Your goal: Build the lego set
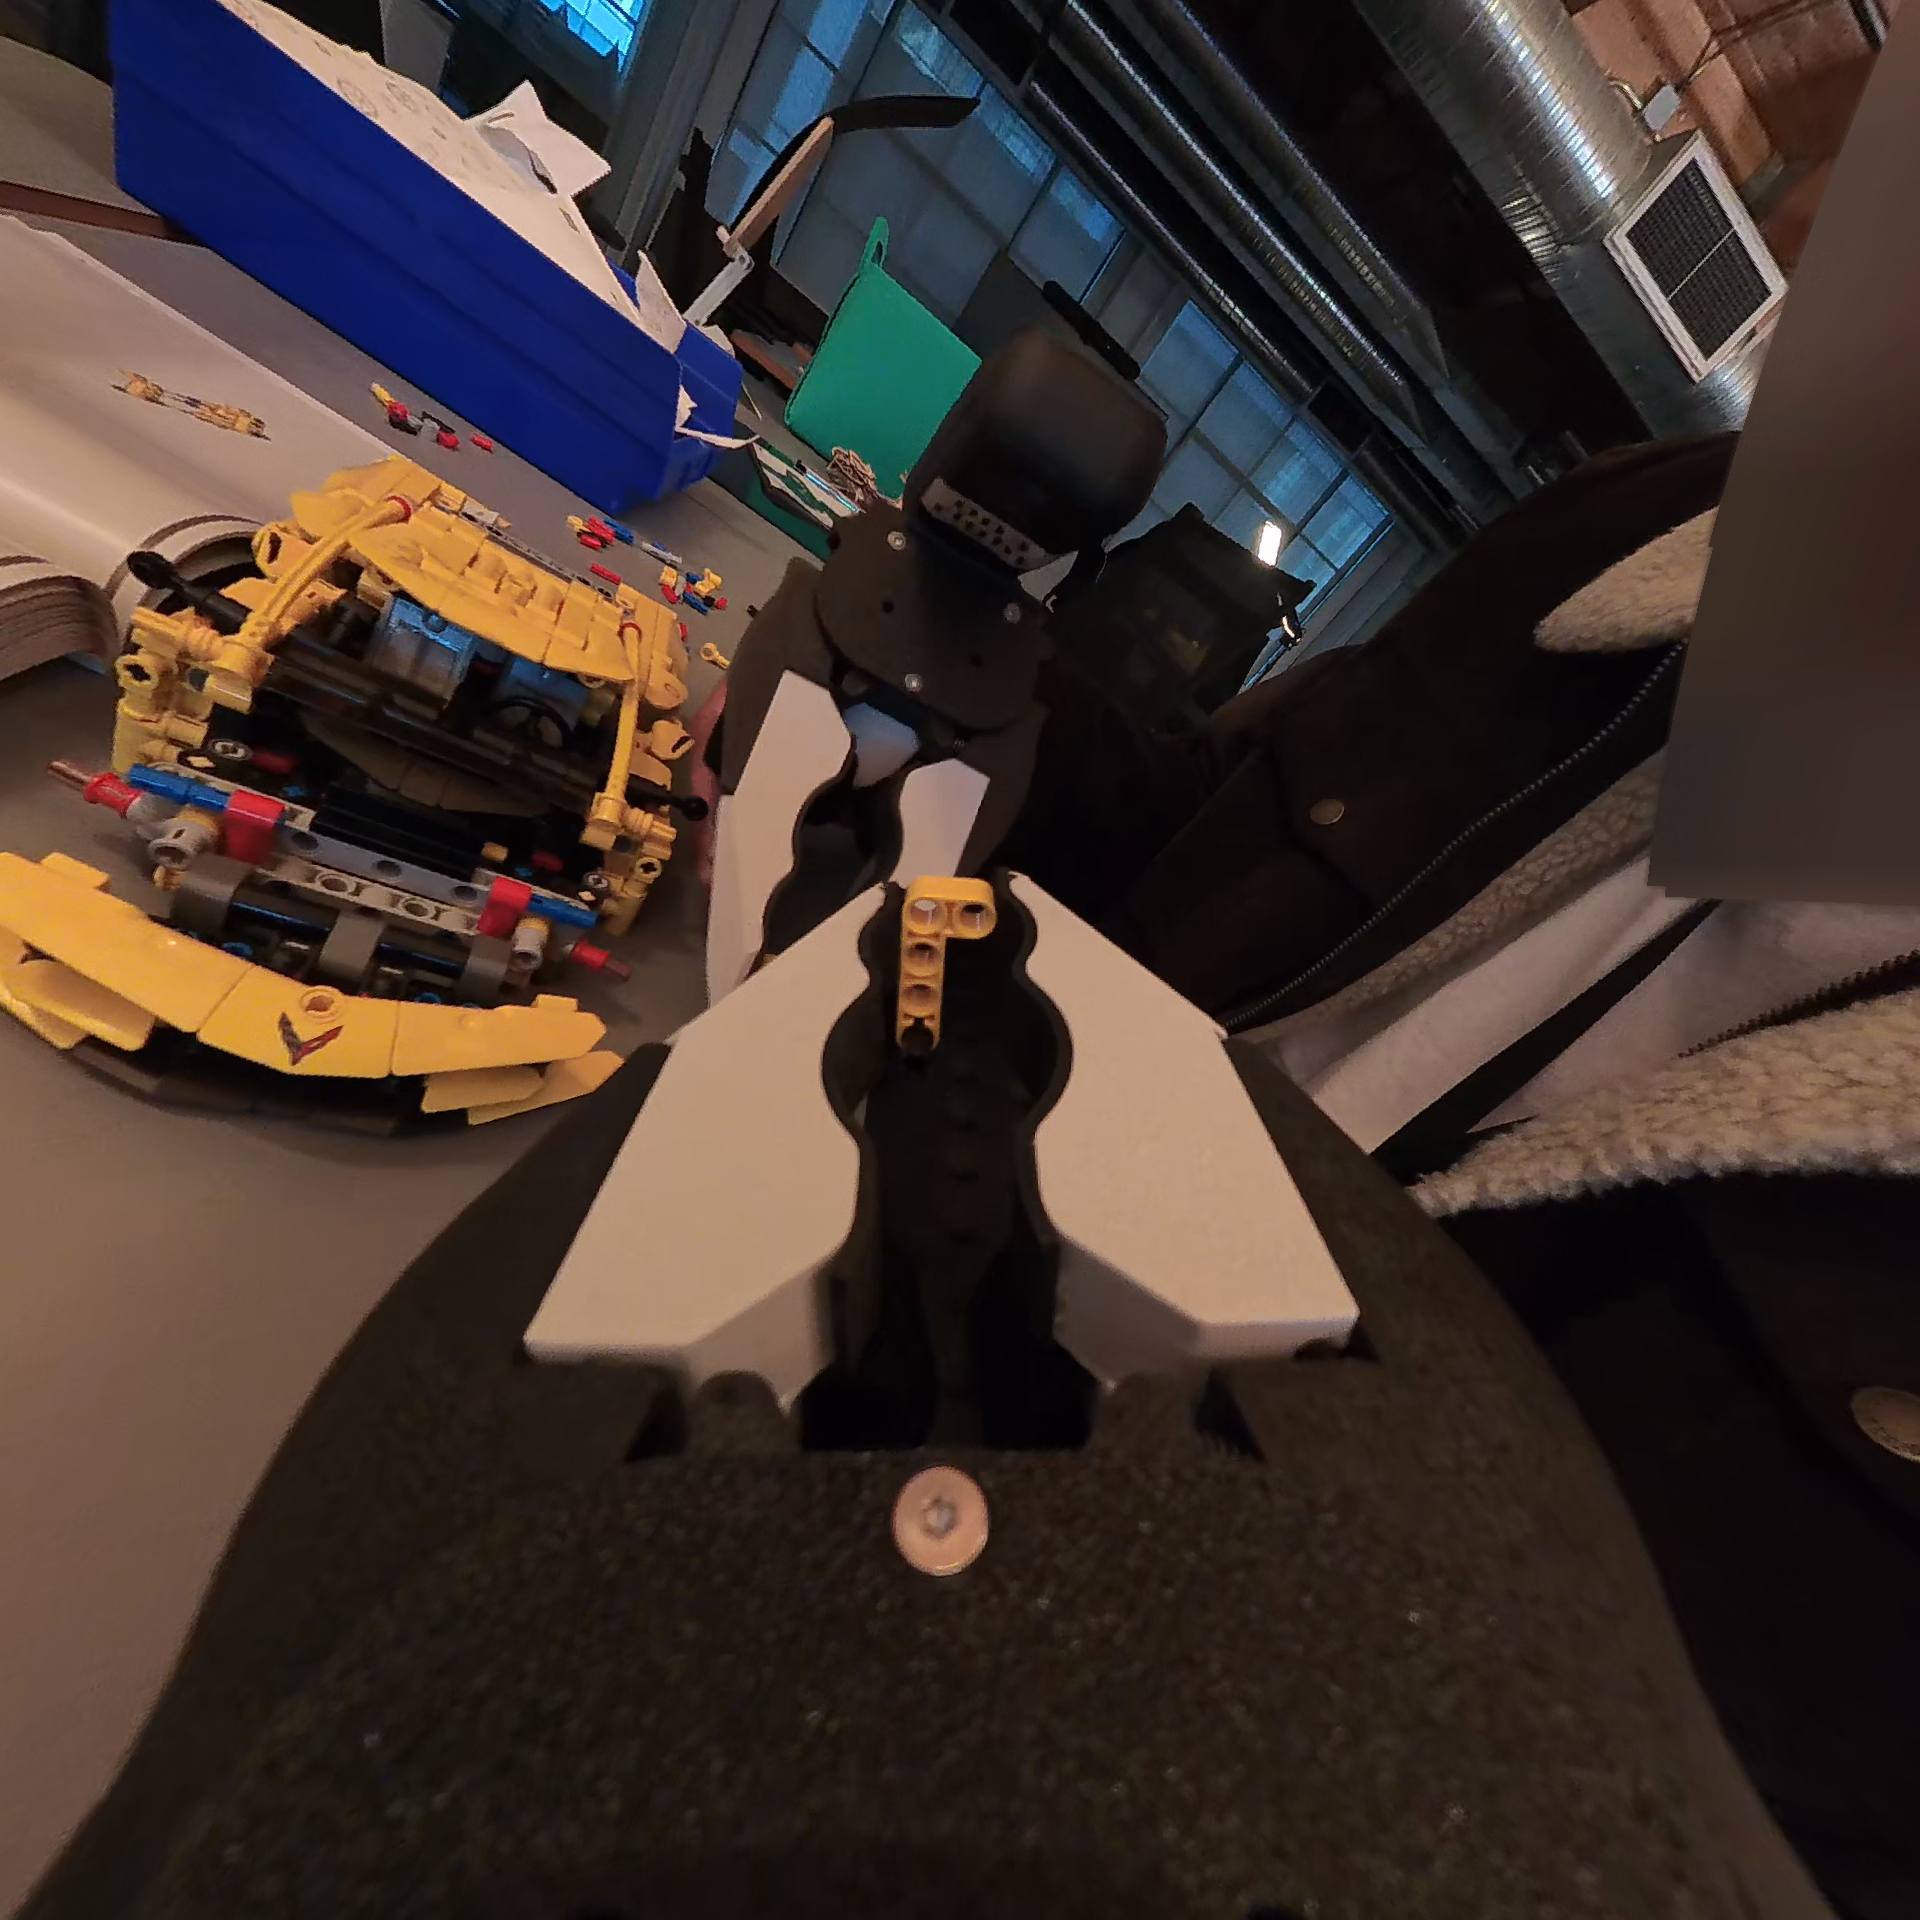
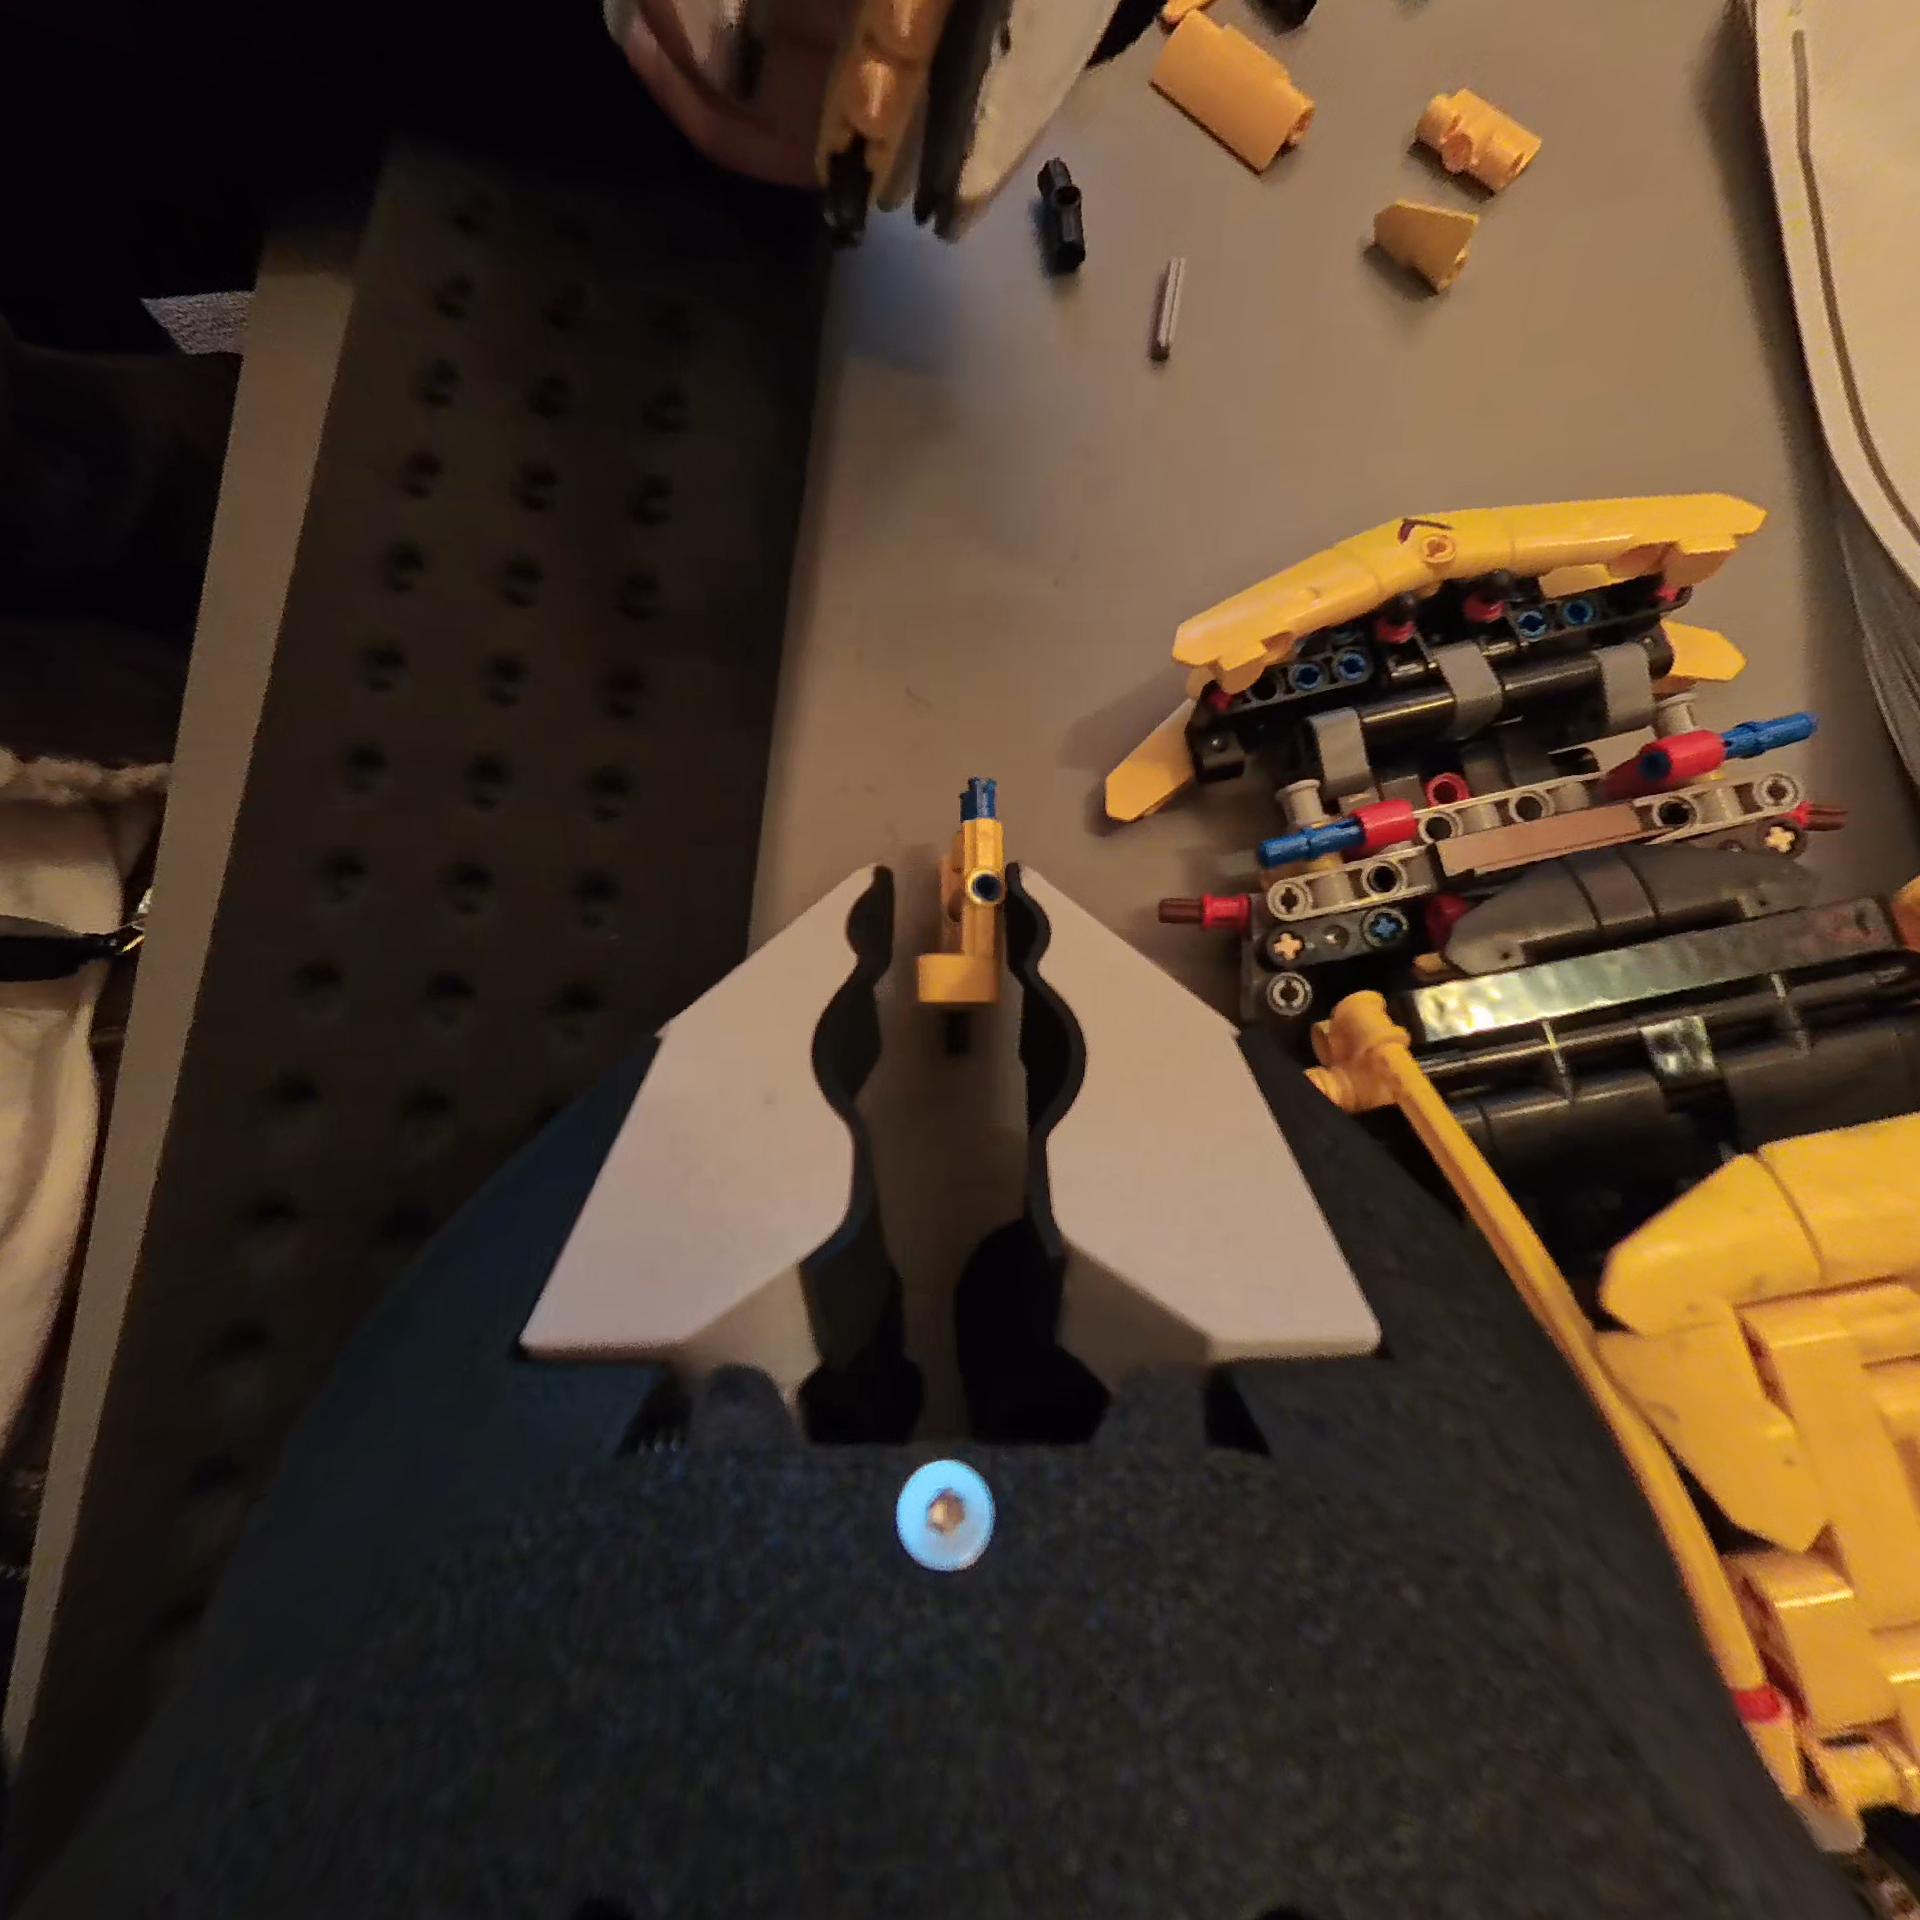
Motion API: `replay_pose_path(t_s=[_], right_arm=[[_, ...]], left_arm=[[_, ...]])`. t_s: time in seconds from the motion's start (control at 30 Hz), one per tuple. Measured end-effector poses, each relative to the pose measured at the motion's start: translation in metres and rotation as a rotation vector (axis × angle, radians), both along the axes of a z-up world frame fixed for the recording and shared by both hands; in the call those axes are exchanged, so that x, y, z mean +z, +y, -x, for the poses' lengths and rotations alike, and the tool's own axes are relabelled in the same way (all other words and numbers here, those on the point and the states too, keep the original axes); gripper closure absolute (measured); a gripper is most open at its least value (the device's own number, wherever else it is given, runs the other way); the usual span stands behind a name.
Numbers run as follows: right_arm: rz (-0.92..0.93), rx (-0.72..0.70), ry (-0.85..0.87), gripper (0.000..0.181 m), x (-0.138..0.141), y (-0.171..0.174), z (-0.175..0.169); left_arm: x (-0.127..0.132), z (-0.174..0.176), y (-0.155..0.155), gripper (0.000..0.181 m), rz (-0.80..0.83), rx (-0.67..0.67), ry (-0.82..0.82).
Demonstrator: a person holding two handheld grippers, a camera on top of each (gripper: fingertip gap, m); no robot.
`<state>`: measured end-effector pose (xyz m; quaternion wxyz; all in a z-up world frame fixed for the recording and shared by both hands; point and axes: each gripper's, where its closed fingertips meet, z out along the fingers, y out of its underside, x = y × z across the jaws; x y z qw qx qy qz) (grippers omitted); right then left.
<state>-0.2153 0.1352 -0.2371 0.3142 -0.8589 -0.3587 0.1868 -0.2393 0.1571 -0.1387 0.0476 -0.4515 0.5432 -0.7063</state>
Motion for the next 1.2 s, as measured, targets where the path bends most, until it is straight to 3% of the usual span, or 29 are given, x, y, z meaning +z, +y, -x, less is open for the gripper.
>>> replay_pose_path(t_s=[0.3, 0.47, 0.6, 0.73, 0.83, 0.93, 1.07, 1.2], right_arm=[[-0.024, 0.018, -0.043, 0.166, 0.004, -0.008, -0.006], [0.022, 0.121, -0.007, 0.166, 0.004, -0.024, 0.011], [0.053, 0.182, 0.015, 0.151, 0.004, -0.034, 0.019], [0.102, 0.242, 0.164, 0.149, 0.022, -0.047, 0.032], [0.054, 0.188, 0.147, 0.146, 0.026, -0.036, 0.024], [-0.115, 0.075, 0.160, 0.147, 0.044, -0.006, 0.018], [-0.553, -0.007, 0.218, 0.138, 0.105, 0.023, 0.021], [-0.714, -0.055, 0.058, 0.138, 0.107, 0.028, 0.025]], left_arm=[[-0.003, -0.001, -0.002, 0.164, -0.008, -0.008, 0.013], [-0.003, -0.001, -0.003, 0.164, -0.008, -0.009, 0.015], [-0.004, 0.000, -0.005, 0.164, -0.010, -0.021, 0.020], [-0.004, 0.000, -0.005, 0.164, -0.012, -0.019, 0.019], [-0.004, 0.000, -0.006, 0.165, -0.012, -0.021, 0.019], [-0.001, 0.000, -0.008, 0.165, 0.002, -0.028, 0.003], [0.007, -0.003, -0.006, 0.165, 0.078, -0.014, -0.007], [0.018, -0.010, -0.003, 0.166, 0.279, -0.009, 0.019]])
